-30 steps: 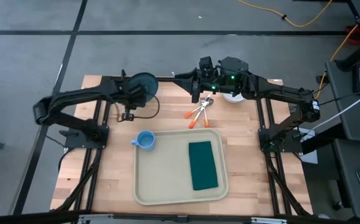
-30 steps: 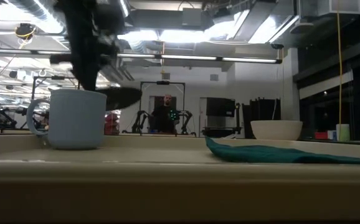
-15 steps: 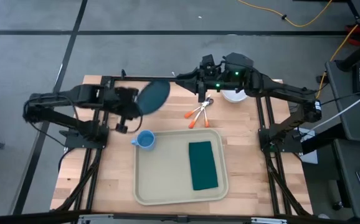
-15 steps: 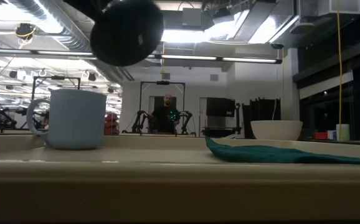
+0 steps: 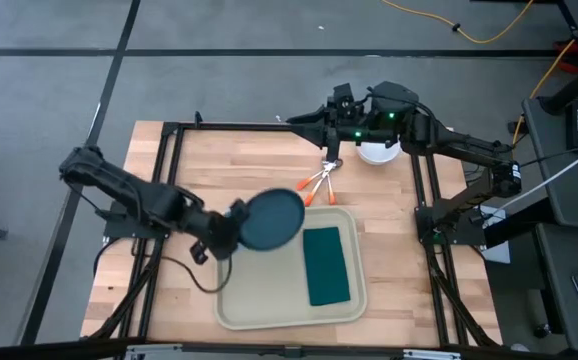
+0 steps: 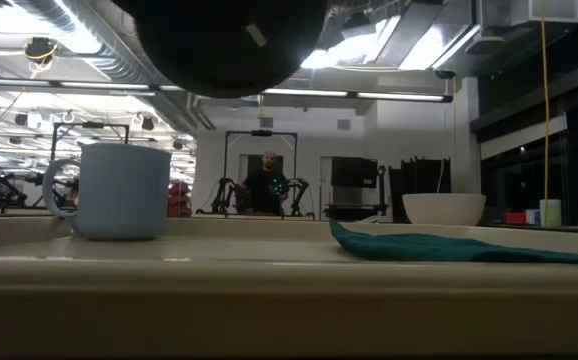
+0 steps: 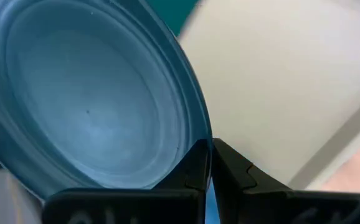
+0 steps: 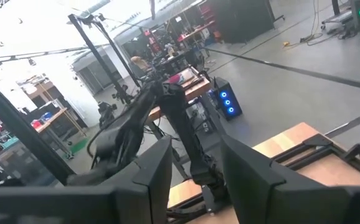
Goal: Set up tray
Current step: Put the black plate on the light brown serving tray to the bottom of the blue mug
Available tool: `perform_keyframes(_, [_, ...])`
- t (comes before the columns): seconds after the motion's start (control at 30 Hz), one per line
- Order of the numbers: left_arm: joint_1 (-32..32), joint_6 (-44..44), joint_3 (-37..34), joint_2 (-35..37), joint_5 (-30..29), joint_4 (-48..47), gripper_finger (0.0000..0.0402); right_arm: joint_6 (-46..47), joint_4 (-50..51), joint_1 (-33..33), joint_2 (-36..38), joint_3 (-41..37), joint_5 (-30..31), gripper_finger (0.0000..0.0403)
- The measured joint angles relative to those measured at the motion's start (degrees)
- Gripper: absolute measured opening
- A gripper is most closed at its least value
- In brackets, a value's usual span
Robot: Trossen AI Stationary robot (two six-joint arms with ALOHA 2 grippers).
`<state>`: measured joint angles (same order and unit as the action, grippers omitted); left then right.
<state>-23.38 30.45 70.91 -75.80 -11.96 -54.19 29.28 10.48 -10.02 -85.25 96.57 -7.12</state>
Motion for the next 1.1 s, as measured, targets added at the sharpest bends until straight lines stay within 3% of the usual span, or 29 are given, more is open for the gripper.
perform_keyframes(0.33, [-3.91,4.65,-0.24,-9.91,6.86,0.58,0.0002,0.43,0.71,0.00,0.00,0.00,0.14,0.0139])
perform_keyframes(0.57, [-7.72,1.38,-0.24,-14.01,10.20,7.20,0.0002,0.31,1.64,0.00,-0.01,-0.03,0.10,0.0139])
perform_keyframes(1.1, [-13.53,-5.71,-0.28,-25.31,13.30,7.34,0.0002,0.04,1.91,0.00,-0.02,-0.04,-0.06,0.0139])
